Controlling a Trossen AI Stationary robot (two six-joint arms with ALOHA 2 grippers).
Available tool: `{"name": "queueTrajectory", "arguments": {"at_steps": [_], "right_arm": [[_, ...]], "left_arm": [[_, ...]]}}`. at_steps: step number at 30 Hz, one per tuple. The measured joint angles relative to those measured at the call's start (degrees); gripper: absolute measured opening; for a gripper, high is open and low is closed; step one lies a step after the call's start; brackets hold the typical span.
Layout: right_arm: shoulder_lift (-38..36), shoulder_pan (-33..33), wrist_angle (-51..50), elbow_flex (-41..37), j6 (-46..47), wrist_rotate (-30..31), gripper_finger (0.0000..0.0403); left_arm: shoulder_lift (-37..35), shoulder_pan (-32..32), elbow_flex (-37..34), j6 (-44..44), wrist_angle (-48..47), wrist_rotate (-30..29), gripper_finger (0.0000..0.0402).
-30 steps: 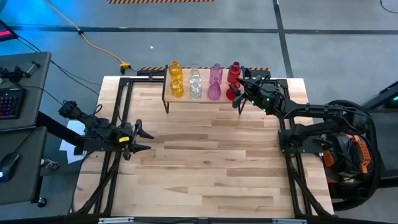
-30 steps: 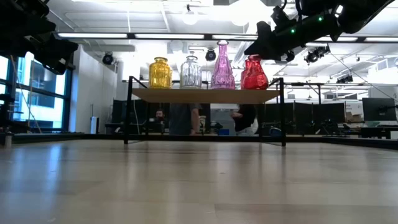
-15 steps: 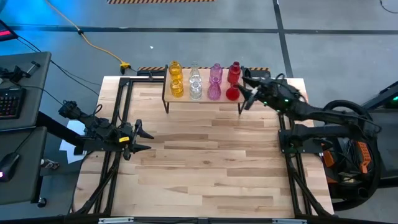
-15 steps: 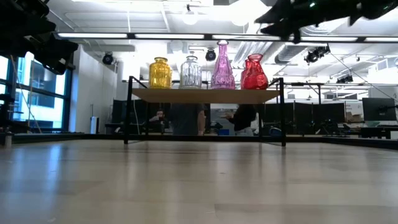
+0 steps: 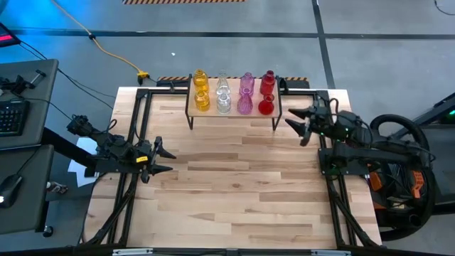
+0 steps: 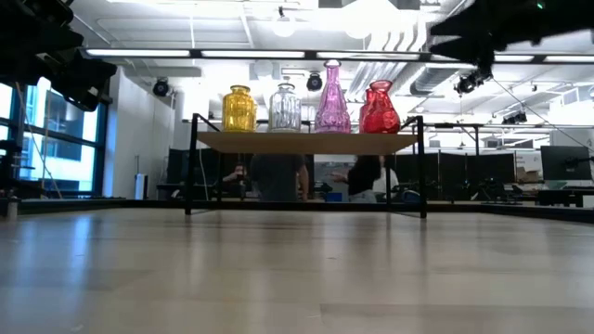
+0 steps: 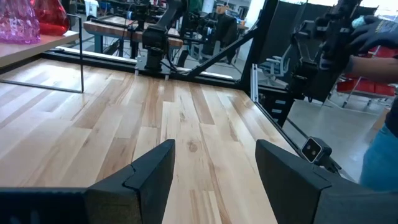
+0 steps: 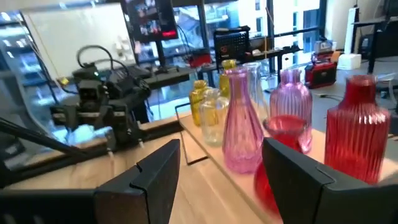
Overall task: Sort vases onto shelf
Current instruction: Return to Home Position
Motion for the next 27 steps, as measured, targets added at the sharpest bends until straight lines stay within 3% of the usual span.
{"name": "queueTrajectory", "arguments": {"at_steps": [7,13,27], "right_arm": [[-11.97,2.87,7.23,-10.92,-0.58,-0.94,0.0209],[-18.01,3.96,7.07,-16.85,-1.27,-4.66,0.0209],[-21.59,4.04,6.42,-24.34,-1.19,-8.56,0.0209]], "left_arm": [[0.01,-0.01,0.00,0.01,0.00,0.00,0.0214],[-0.01,-0.01,0.00,0.01,0.00,0.00,0.0214],[-0.01,0.01,0.00,0.02,0.00,0.00,0.0214]]}}
